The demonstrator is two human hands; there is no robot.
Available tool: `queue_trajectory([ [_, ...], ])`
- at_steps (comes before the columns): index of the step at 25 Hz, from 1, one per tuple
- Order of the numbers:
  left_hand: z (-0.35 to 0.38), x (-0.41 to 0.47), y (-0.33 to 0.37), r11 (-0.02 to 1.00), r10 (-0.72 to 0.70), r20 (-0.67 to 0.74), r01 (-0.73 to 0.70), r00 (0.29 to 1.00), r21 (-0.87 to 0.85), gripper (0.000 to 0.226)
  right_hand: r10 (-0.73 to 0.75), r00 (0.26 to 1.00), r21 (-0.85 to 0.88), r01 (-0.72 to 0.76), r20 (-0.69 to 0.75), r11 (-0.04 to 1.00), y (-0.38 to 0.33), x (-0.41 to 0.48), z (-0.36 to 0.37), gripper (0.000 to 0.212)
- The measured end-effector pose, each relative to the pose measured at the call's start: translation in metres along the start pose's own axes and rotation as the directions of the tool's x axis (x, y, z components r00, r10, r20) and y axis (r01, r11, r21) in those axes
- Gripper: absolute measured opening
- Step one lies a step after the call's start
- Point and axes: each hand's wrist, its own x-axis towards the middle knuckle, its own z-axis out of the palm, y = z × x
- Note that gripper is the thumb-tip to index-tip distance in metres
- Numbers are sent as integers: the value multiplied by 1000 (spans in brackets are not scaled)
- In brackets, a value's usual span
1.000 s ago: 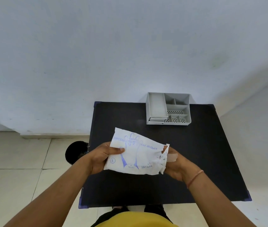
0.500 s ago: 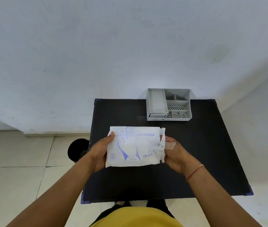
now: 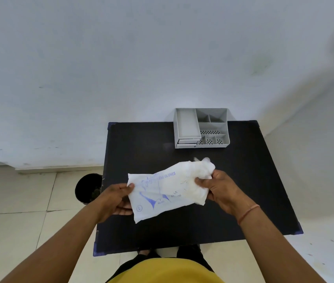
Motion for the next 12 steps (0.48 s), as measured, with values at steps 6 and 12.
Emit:
queue_trajectory([
  [6,32,9,9,972,216,-318,-235,923,-20,31,-29,999,-12,29,18,999,2,-2,21,29],
  [12,10,27,3,796,506,-259,-329,823,508,27,6,996,139,7,-91,990,-2,-1,12,28],
])
